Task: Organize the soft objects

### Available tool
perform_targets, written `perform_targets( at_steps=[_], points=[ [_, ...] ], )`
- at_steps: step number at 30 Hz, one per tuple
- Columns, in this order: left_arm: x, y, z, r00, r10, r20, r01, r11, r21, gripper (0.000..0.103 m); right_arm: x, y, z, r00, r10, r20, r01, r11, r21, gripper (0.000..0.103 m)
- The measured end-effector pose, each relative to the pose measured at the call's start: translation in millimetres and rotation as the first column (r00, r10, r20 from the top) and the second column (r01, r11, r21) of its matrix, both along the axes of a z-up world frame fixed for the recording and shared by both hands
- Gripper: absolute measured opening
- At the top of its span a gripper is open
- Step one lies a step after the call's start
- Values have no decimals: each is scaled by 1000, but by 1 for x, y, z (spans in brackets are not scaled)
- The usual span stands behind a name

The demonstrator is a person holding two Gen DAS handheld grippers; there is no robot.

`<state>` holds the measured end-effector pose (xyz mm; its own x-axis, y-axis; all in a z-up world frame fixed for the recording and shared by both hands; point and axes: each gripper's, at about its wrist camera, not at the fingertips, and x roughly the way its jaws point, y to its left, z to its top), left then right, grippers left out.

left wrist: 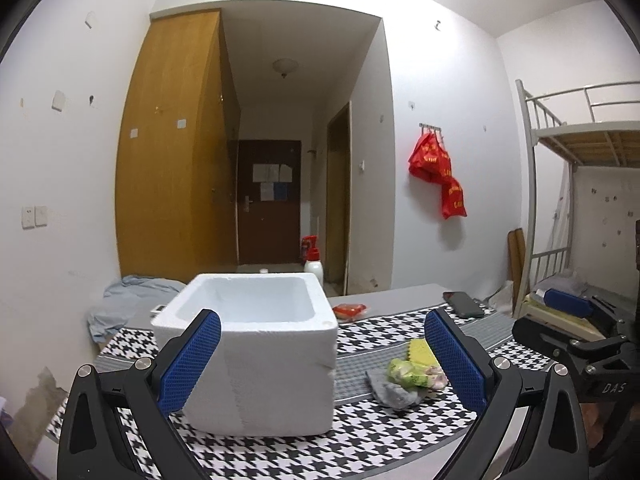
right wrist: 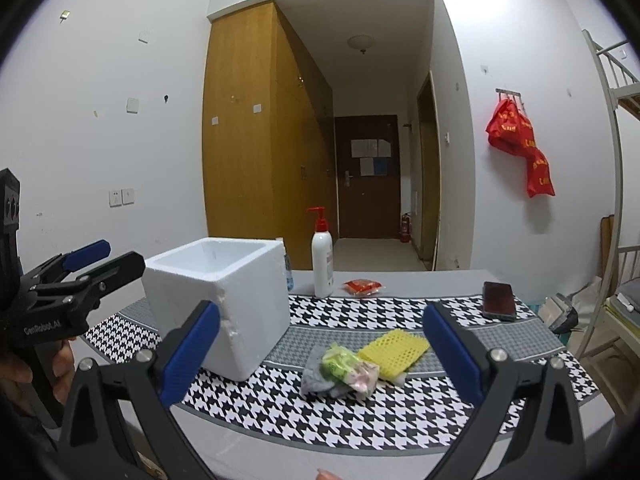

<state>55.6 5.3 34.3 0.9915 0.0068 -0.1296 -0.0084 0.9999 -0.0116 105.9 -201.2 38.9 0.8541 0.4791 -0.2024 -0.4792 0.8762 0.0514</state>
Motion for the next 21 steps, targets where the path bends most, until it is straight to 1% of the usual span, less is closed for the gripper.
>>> perform_targets(
  at_steps=[6, 10, 16, 21],
  points=[
    [7, -10, -19, 999, -35, -21, 34, 999, -11, 102, 0, -6, -11, 1000, -22, -6, 22, 1000, -4, 102],
    [11, -17, -30, 998, -47, -38, 47, 999, 12, 102, 4, -7, -19, 999, -24, -29, 24, 1000, -18, 102],
    [19, -28, -44, 991, -98, -92, 99, 995, 12, 102, 9, -9, -28, 998, -36, -58, 33, 998, -45, 102],
    [30, -41, -53, 979, -140, -150, 143, 990, 7, 102, 16, -19, -36, 994, -60, -88, 56, 997, -44, 102]
  ],
)
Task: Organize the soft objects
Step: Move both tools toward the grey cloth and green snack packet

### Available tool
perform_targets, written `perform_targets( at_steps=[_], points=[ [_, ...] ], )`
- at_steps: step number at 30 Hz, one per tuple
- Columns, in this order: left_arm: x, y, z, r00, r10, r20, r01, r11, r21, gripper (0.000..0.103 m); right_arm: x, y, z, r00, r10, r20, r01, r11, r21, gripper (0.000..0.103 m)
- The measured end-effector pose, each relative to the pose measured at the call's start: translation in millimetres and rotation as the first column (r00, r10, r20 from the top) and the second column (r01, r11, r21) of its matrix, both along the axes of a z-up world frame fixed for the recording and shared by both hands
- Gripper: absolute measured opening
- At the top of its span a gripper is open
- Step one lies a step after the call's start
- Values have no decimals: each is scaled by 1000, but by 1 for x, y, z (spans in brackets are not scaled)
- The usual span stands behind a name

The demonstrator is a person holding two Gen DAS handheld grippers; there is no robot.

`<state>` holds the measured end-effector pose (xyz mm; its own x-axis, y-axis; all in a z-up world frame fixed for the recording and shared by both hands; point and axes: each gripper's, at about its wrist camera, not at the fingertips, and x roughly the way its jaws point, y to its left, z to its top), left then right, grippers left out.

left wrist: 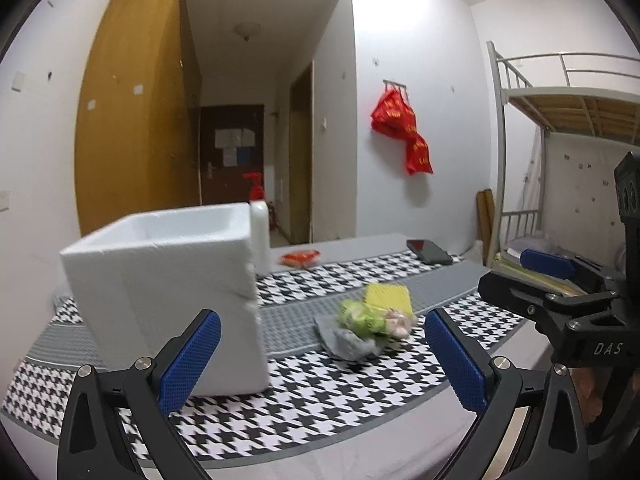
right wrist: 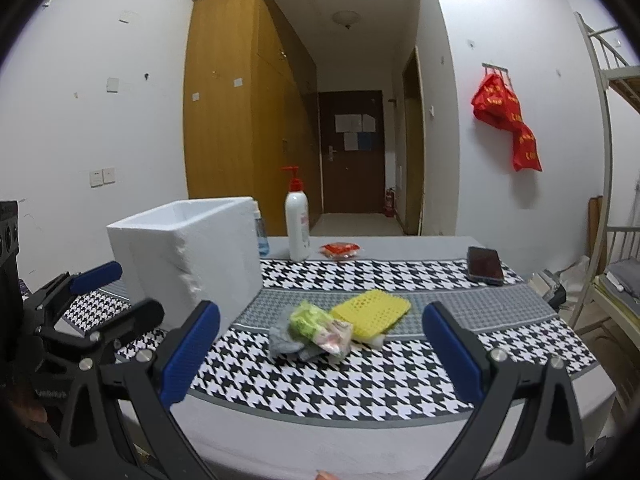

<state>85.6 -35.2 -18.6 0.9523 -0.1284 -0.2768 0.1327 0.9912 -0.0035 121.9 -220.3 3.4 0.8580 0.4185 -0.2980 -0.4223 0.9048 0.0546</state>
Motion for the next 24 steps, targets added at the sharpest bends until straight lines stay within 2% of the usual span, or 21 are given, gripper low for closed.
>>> perform_targets(
  at_steps=[8, 12, 24],
  points=[
    [16, -25, -6, 996, -70, -47, 70, 998, -3, 102, 13, -18, -10, 999, -28, -32, 28, 1000, -12, 102],
    [34, -35, -13, 992, -82, -98, 82, 997, 3, 102, 24, -27, -17, 998, -28, -52, 27, 1000, -8, 102],
    [75, -41, -34, 973, -25, -230, 27, 1000, 7, 101, 62, -44, -31, 989, -3, -148, -1, 1000, -28, 102]
  ],
)
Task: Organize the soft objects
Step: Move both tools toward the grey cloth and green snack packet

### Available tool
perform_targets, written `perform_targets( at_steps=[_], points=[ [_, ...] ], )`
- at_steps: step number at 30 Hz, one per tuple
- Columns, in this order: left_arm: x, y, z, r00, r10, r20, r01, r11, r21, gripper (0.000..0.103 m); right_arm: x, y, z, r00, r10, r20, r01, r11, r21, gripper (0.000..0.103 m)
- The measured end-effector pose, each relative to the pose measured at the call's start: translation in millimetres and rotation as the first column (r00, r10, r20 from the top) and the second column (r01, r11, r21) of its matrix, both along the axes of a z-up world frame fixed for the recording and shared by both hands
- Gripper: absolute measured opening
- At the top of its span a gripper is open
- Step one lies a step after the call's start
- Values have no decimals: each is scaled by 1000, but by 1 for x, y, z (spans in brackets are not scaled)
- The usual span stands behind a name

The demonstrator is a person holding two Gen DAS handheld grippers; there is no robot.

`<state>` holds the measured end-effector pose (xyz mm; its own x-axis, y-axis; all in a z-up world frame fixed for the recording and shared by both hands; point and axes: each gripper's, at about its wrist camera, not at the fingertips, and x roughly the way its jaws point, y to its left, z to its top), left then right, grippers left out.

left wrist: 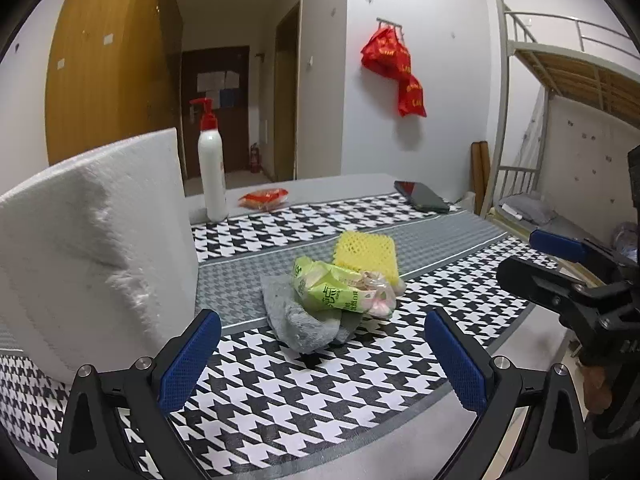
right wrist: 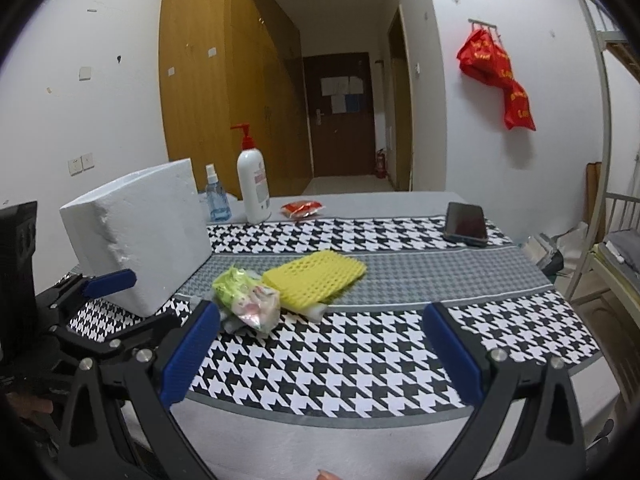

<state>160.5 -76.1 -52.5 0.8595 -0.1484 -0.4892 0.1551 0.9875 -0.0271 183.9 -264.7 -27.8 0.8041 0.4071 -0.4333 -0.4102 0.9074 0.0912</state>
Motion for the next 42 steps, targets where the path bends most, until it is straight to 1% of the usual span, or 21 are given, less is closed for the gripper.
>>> perform_targets(
  at_steps=[4, 7, 9, 11, 13, 15, 19, 20, 22, 23, 26, 28, 30, 31, 32, 34, 38, 42],
  points=[
    [8, 0, -3, 999, 23, -28, -23, 1000, 10, 93, 5, 4, -1, 1000, 22, -9, -22, 999, -27, 102],
    [17, 4, -9, 995, 55, -81, -55, 998, 0, 85, 9, 5, -2, 999, 33, -15, -33, 999, -33, 102],
    [23, 4, -14, 993, 45, -113, -46, 999, -3, 80, 10, 5, -2, 999, 37, -24, -38, 999, -34, 102],
    [26, 4, -16, 991, 50, -126, -50, 999, 7, 74, 13, 6, -4, 998, 44, -35, -46, 998, -41, 102],
    [30, 4, -18, 989, 49, -138, -49, 999, 7, 72, 15, 7, -4, 998, 46, -44, -48, 998, -45, 102],
    [32, 4, -19, 987, 56, -150, -56, 998, 4, 72, 15, 7, -5, 997, 58, -52, -60, 997, -46, 102],
    [37, 1, -22, 983, 66, -172, -64, 998, 22, 70, 16, 10, -4, 996, 72, -54, -76, 995, -64, 102],
    [40, 2, -23, 981, 63, -182, -61, 998, 16, 65, 16, 10, -4, 996, 74, -54, -78, 995, -68, 102],
    [45, 3, -25, 976, 64, -209, -64, 998, 9, 59, 18, 10, -5, 995, 80, -57, -84, 994, -72, 102],
    [48, 5, -27, 972, 66, -224, -69, 998, -3, 53, 18, 11, -5, 995, 83, -59, -87, 993, -74, 102],
    [52, 6, -29, 967, 60, -249, -66, 998, -15, 46, 19, 12, -5, 994, 91, -62, -95, 992, -82, 102],
    [52, 6, -30, 966, 48, -253, -58, 998, -31, 42, 19, 13, -5, 994, 96, -58, -101, 991, -85, 102],
    [52, 5, -30, 966, 44, -256, -54, 998, -33, 33, 21, 13, -5, 993, 99, -59, -104, 991, -86, 102],
    [51, 6, -30, 966, 40, -256, -52, 998, -38, 26, 22, 14, -6, 993, 100, -63, -106, 990, -88, 102],
    [51, 5, -30, 966, 38, -255, -50, 998, -39, 21, 23, 15, -6, 993, 101, -65, -107, 990, -90, 102],
    [50, 6, -30, 968, 31, -251, -45, 998, -49, 16, 26, 16, -8, 991, 107, -75, -114, 989, -91, 102],
    [48, 7, -27, 972, 14, -236, -32, 997, -74, 12, 30, 20, -11, 989, 120, -87, -129, 987, -96, 102],
    [39, 8, -18, 979, -39, -199, 16, 993, -116, 10, 32, 23, -11, 986, 134, -95, -143, 985, -96, 102]
  ],
)
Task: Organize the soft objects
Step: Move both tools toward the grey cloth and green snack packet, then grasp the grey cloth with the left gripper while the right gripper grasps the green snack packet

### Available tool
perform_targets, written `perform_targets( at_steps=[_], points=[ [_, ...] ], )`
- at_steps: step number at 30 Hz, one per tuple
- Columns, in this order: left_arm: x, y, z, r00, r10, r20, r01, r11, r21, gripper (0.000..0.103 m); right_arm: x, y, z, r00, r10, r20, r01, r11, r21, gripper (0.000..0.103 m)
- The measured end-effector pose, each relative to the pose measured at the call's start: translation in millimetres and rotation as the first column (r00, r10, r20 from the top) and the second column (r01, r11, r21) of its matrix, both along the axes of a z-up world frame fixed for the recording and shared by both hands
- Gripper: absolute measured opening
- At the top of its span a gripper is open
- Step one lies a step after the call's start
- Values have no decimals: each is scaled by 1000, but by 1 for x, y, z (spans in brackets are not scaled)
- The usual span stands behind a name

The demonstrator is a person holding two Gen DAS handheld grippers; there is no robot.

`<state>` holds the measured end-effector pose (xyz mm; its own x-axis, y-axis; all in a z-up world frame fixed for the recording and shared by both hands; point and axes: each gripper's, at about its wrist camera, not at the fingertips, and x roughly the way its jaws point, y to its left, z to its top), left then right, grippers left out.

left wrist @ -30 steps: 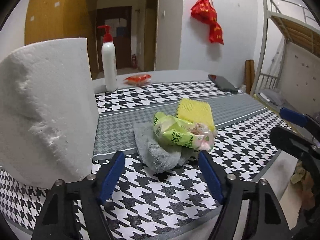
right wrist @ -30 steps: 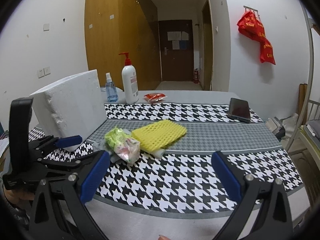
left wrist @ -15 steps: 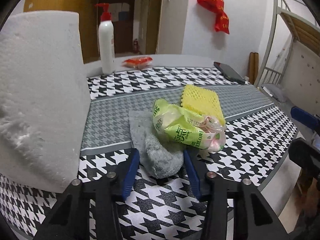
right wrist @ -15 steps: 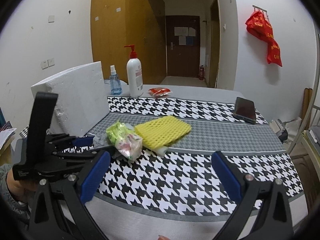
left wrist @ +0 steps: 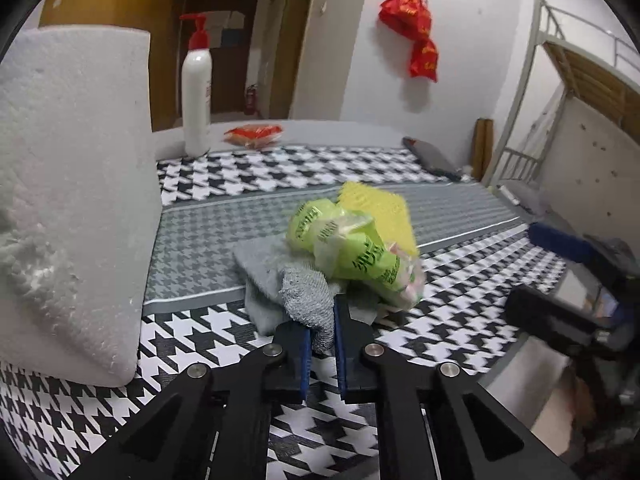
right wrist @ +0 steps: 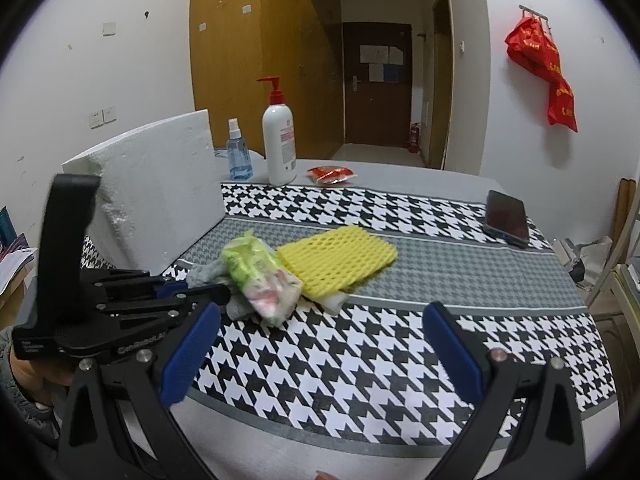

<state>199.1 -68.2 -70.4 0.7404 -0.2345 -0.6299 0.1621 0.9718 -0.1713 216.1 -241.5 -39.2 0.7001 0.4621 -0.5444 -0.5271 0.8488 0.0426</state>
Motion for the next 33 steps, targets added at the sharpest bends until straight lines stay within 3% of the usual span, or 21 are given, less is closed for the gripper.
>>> perform_targets(
  at_steps=[5, 13, 27, 30, 32, 33],
  points=[
    [-11, 2, 9, 998, -63, 2, 63, 995, -78, 10, 1, 2, 0, 1000, 8, -1, -9, 1000, -4, 102],
    [-28, 6, 24, 996, -71, 51, 74, 995, -60, 10, 4, 5, -3, 1000, 18, -18, -18, 1000, -5, 102],
    [-21, 32, 9, 999, 51, 1, -51, 999, -11, 12, 19, 33, -16, 990, 95, -109, -97, 995, -17, 102],
    [-20, 32, 5, 998, 54, -12, -54, 999, 1, 34, 23, 39, -17, 984, 118, -130, -121, 993, -13, 93],
    [-20, 34, 3, 997, 73, -11, -73, 997, -3, 59, 26, 43, -20, 980, 129, -148, -133, 991, -16, 85],
    [-20, 35, 3, 997, 78, -8, -78, 997, -9, 61, 27, 45, -21, 978, 135, -156, -140, 990, -19, 80]
  ],
)
